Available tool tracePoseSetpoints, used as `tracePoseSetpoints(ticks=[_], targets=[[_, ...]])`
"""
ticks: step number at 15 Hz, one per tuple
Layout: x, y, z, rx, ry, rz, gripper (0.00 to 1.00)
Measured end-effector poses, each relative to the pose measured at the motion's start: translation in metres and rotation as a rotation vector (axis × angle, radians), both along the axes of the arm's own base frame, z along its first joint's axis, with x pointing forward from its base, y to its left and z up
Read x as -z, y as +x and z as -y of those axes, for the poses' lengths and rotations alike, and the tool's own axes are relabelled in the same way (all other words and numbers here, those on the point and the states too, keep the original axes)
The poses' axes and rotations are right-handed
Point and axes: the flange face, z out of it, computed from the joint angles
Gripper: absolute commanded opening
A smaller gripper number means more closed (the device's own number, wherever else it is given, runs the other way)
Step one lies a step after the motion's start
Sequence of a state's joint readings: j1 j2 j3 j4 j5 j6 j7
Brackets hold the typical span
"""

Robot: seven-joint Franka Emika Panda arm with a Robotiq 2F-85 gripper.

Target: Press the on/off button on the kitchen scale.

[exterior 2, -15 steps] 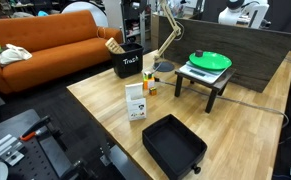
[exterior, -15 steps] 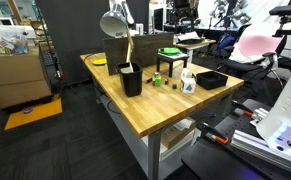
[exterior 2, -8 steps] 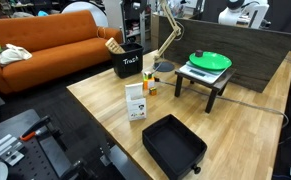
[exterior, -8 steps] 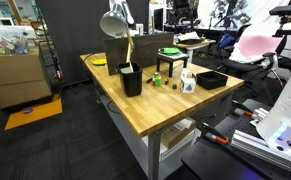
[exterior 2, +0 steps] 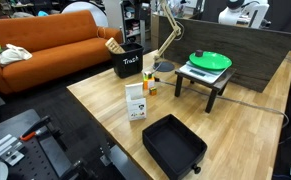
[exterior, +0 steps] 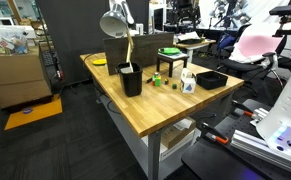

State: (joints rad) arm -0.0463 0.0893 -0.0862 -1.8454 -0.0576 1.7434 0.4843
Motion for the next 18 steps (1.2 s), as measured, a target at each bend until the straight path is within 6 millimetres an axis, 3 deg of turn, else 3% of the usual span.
tracePoseSetpoints(ticks=[8, 18], targets=[[0.036, 0.033, 0.041, 0.129, 0.003, -0.031, 1.0], [0.036, 0.037, 0.043, 0.136, -0.002, -0.027, 1.0]])
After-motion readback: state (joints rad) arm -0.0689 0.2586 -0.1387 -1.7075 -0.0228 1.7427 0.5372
